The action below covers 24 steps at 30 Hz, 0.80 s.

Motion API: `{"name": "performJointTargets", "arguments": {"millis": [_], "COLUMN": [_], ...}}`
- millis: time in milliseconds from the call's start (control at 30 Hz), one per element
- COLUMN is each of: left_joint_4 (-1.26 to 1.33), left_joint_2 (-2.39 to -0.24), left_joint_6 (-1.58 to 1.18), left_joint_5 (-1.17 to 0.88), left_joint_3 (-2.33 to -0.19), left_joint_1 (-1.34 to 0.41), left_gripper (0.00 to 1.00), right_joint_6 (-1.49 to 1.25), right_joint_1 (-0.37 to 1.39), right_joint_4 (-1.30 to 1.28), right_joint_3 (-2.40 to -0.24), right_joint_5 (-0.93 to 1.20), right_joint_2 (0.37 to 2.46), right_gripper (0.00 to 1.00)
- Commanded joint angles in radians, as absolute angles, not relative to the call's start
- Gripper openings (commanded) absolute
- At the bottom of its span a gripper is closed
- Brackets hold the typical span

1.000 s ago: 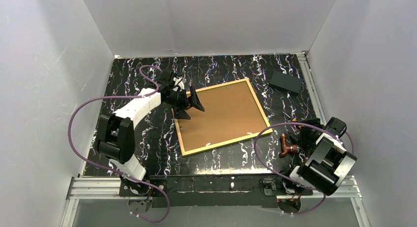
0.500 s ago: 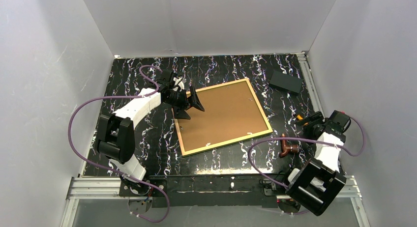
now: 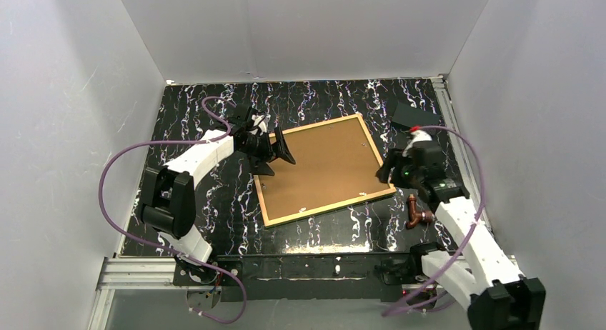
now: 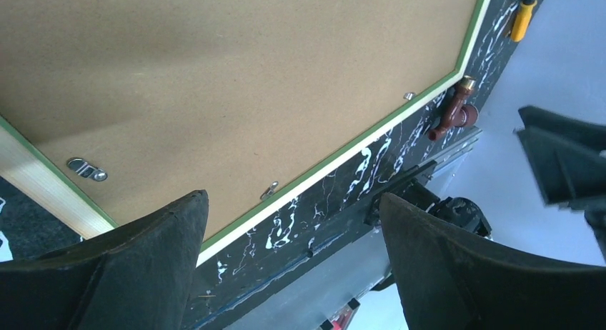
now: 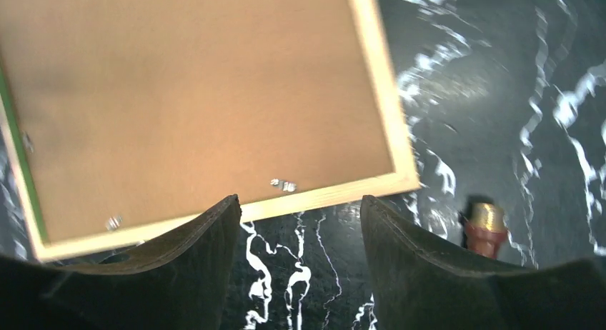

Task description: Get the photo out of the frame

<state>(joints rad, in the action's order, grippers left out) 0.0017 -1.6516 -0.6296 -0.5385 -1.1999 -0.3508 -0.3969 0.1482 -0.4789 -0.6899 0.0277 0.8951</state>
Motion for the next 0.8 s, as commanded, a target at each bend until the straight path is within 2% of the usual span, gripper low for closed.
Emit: {"name": "performJointTargets", "arguments": {"millis": [0, 200, 300, 433, 567, 667, 767], "left_joint_4": [-0.084, -0.331, -0.445, -0.476, -0.491, -0.524, -0.497], "left_joint_2": [-1.582, -1.539, -1.461, -1.326, -1.288, -1.303, -1.278], "left_joint_6": [-0.66, -0.685, -0.707, -0.748, -0.715, -0.685, -0.683], "left_joint_5": [-0.488, -0.271, -0.158, -0.175, -0.309, -0.397, -0.399], "left_joint_3": [-1.173, -1.233, -1.206, -1.098, -1.062, -1.064, -1.028], "left_joint_1": [-0.345, -0.335, -0.314, -0.245, -0.188, -0.173, -0.17], "left_gripper": [0.9, 0.93, 0.97, 0.98, 0.98, 0.98, 0.98], "right_joint_6": [-0.266, 0.031, 0.143, 0.218, 0.261, 0.293, 0.295], "right_joint_1": [0.457, 0.866, 0.983, 1.048, 1.07, 1.098, 1.109], "right_joint_4": [-0.381, -0.316, -0.338, -0.419, -0.523, -0.534, -0.517], "right_joint_3": [-0.72, -0.815, -0.902, -1.041, -1.167, -1.172, -1.132], "right_joint_5": [-0.108, -0.148, -0.189, -0.134, -0.021, 0.021, 0.022], "right_joint_2": [0.899, 1.157, 1.293, 1.453, 1.576, 1.605, 1.592], "right_gripper": [0.69, 0.6, 0.58, 0.58, 0.56, 0.57, 0.6]}}
